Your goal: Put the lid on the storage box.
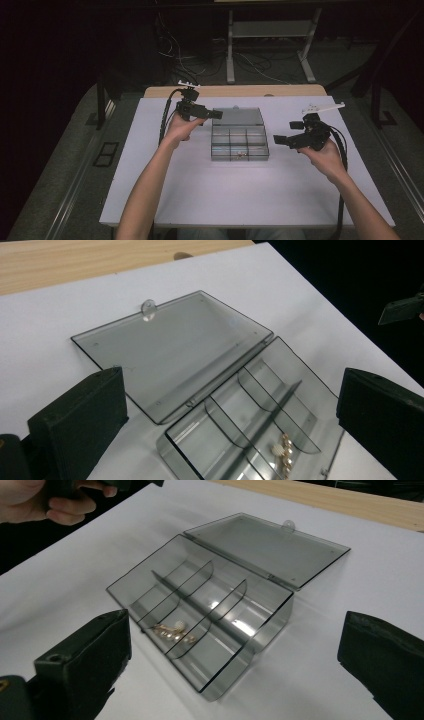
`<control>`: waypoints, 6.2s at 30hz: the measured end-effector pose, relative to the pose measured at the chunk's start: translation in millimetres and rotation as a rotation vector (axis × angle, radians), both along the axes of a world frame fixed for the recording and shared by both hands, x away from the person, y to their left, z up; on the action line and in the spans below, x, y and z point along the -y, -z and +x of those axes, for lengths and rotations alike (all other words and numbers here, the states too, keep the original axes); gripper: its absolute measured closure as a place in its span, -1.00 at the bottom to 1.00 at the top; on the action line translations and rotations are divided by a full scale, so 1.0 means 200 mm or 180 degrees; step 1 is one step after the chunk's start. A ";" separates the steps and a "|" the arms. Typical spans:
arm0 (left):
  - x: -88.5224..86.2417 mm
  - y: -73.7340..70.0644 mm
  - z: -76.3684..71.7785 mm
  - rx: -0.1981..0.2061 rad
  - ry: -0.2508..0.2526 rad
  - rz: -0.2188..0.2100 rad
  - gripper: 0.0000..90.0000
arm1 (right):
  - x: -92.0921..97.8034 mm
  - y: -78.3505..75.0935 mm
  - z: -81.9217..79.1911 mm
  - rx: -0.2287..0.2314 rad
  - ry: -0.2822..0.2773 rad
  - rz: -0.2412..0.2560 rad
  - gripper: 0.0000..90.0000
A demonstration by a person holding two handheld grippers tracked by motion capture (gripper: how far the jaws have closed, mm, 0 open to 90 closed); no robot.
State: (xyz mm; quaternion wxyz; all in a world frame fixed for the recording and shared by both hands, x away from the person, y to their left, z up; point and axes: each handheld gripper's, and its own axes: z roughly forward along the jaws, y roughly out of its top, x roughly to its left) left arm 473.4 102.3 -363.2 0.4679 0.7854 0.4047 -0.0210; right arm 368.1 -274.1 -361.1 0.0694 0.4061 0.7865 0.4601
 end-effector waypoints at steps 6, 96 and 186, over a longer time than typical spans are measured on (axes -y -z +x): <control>0.00 0.03 0.03 -0.0016 -0.0111 -0.0057 -1.00 | -0.01 0.00 0.10 -0.0039 0.0062 -0.0023 -0.99; -0.02 0.45 0.14 -0.0764 -0.0784 -0.0638 0.35 | -0.18 0.41 0.56 -0.0568 0.0880 0.0255 -0.13; -0.04 0.30 0.16 -0.0092 -0.0638 -0.0822 0.73 | -0.20 0.22 0.66 -0.0324 0.0565 0.0292 0.39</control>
